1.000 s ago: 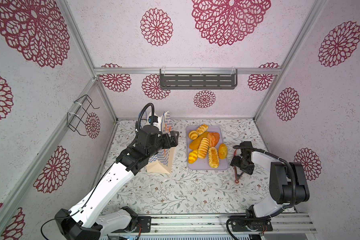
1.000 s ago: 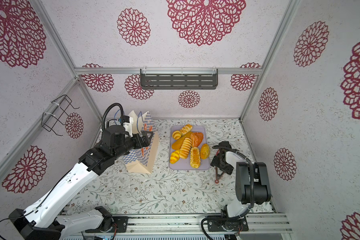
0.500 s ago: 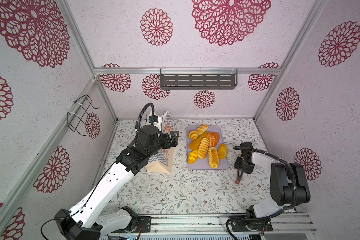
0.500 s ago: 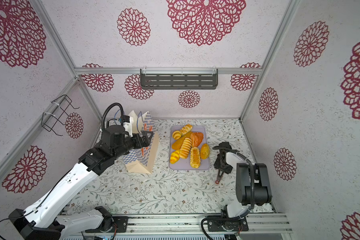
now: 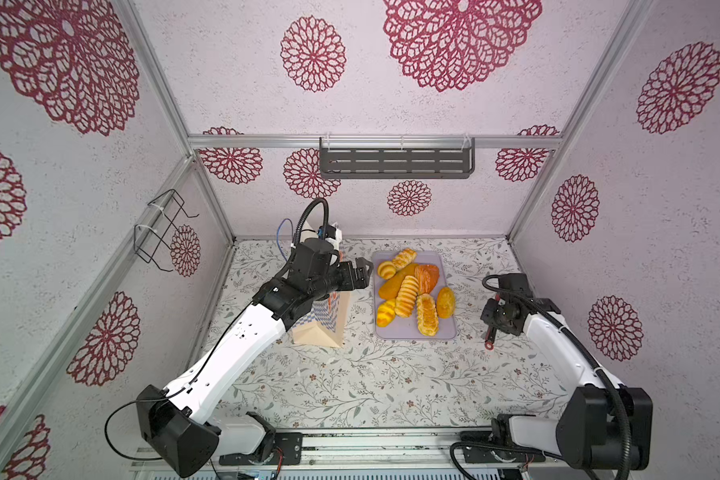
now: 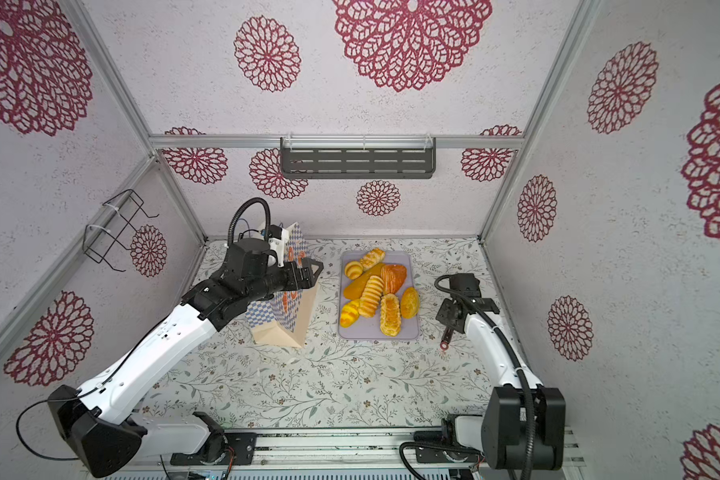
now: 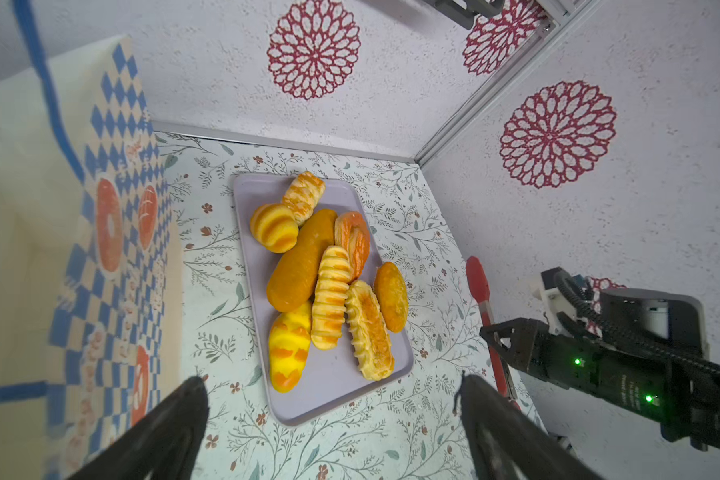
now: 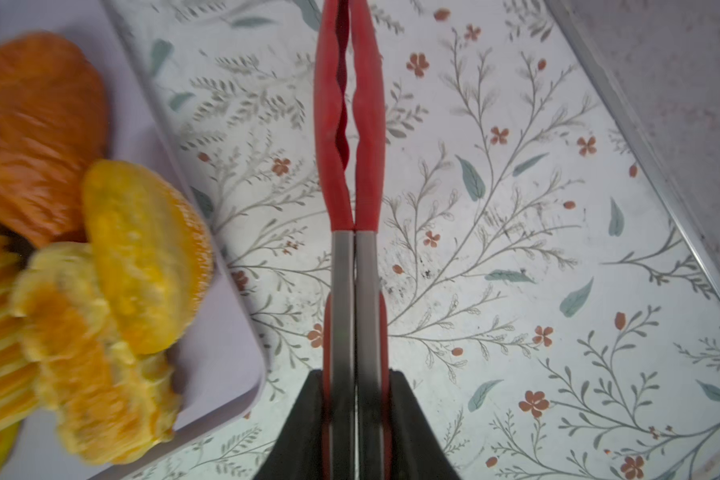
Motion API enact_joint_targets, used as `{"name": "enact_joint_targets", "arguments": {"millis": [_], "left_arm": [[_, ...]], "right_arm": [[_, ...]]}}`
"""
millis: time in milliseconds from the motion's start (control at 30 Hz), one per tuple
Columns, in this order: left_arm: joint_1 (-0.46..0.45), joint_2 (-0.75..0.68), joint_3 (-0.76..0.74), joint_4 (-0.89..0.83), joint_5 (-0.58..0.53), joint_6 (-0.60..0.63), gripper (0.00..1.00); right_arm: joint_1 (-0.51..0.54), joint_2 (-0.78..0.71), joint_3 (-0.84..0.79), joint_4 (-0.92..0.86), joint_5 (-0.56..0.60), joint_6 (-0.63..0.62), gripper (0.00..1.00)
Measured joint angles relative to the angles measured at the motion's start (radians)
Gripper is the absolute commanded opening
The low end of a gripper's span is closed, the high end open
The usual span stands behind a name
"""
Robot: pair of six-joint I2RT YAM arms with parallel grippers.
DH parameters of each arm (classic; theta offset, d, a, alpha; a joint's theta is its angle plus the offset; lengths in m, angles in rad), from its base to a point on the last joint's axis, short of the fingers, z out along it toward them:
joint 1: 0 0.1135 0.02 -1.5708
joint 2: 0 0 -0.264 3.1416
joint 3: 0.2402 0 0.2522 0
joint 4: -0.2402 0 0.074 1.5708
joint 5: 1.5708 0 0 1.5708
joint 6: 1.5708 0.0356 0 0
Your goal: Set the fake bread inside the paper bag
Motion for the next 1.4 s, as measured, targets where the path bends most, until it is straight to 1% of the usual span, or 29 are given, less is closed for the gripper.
{"name": "enact_joint_targets", "arguments": {"millis": [67, 167, 267, 367, 500, 567, 667, 733, 833, 933, 1000, 1133, 1200, 1400], "left_arm": [[-0.001, 0.013, 0.008, 0.009, 0.033, -0.011, 0.99], [-0.001, 0.038, 0.018, 0.044, 0.1, -0.036, 0.95], [-0.007, 0.073, 0.025, 0.084, 0.166, -0.064, 0.93], [-0.017, 0.109, 0.026, 0.144, 0.235, -0.1, 0.91], [-0.019, 0.163, 0.027, 0.255, 0.331, -0.163, 0.98], [-0.019, 0.188, 0.027, 0.317, 0.371, -0.196, 0.99], [-0.019, 0.229, 0.027, 0.418, 0.431, -0.259, 0.98], [-0.019, 0.259, 0.027, 0.504, 0.469, -0.312, 0.98], [-0.019, 0.301, 0.03, 0.635, 0.517, -0.385, 0.97], [-0.021, 0.343, 0.068, 0.716, 0.546, -0.424, 0.97], [-0.021, 0.369, 0.102, 0.753, 0.56, -0.437, 0.98], [-0.027, 0.407, 0.152, 0.829, 0.588, -0.462, 1.0], [-0.032, 0.423, 0.165, 0.857, 0.6, -0.472, 0.96], [-0.047, 0.441, 0.171, 0.87, 0.611, -0.477, 0.9]], "right_arm": [[0.002, -0.018, 0.048, -0.005, -0.029, -0.001, 0.25], [0.008, -0.033, 0.132, -0.003, -0.087, 0.002, 0.24], [0.022, -0.038, 0.198, 0.041, -0.161, 0.013, 0.23], [0.047, -0.047, 0.216, 0.132, -0.249, 0.039, 0.22], [0.091, -0.049, 0.209, 0.269, -0.388, 0.088, 0.22], [0.106, -0.048, 0.206, 0.338, -0.453, 0.123, 0.22], [0.116, -0.047, 0.192, 0.481, -0.535, 0.193, 0.21], [0.116, -0.047, 0.161, 0.62, -0.573, 0.265, 0.22], [0.121, -0.032, 0.116, 0.813, -0.613, 0.38, 0.21], [0.136, 0.006, 0.108, 0.96, -0.631, 0.475, 0.21], [0.153, 0.028, 0.108, 1.032, -0.637, 0.516, 0.21], [0.196, 0.048, 0.111, 1.128, -0.639, 0.574, 0.21], [0.213, 0.058, 0.112, 1.178, -0.64, 0.6, 0.21], [0.24, 0.097, 0.122, 1.291, -0.645, 0.666, 0.21]]}}
